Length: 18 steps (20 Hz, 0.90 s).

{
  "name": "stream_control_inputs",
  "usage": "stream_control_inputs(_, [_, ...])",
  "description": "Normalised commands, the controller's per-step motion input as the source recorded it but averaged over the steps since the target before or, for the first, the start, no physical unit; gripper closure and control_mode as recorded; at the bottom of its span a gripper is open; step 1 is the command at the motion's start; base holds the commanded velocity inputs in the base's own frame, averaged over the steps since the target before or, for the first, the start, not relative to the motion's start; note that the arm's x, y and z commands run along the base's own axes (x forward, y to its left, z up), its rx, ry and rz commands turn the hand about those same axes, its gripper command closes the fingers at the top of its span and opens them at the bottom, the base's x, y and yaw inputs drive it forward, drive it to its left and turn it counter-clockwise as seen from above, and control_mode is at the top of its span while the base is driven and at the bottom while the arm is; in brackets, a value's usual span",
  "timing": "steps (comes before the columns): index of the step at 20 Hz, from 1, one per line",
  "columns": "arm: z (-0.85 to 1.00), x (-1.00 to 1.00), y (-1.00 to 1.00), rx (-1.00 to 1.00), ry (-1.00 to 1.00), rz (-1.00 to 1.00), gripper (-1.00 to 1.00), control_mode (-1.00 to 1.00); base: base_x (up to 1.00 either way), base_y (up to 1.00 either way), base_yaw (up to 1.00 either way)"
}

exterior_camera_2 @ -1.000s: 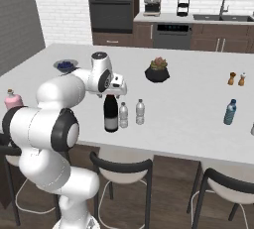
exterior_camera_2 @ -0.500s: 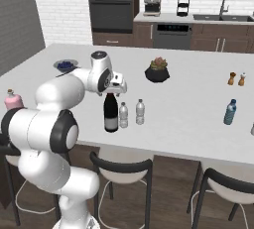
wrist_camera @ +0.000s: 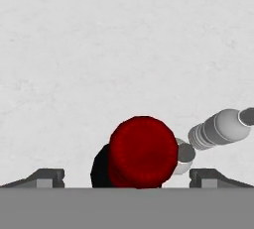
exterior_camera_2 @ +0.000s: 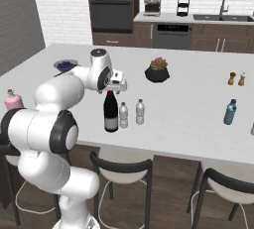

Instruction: Move the plastic bottles in the middle to the plastics group, and the glass bottles in the middle to the glass group.

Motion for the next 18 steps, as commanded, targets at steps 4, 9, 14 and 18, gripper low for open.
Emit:
stream_control_inputs(4, [0.0,0.16,0.0,0.0,-0.02,0.0,-1.0,-1.0,0.0,0.0,0.0])
stream_control_inputs(9, [0.0,0.05,0.0,0.0,-0.02,0.0,-1.0,-1.0,0.0,0.0,0.0])
stream_control_inputs(14, [-0.04,0.0,0.0,0.0,-0.09,0.0,-1.0,-1.0,0.0,0.0,0.0])
stream_control_inputs(18, [-0.18,0.0,0.0,0.0,-0.13,0.0,-1.0,-1.0,0.0,0.0,0.0])
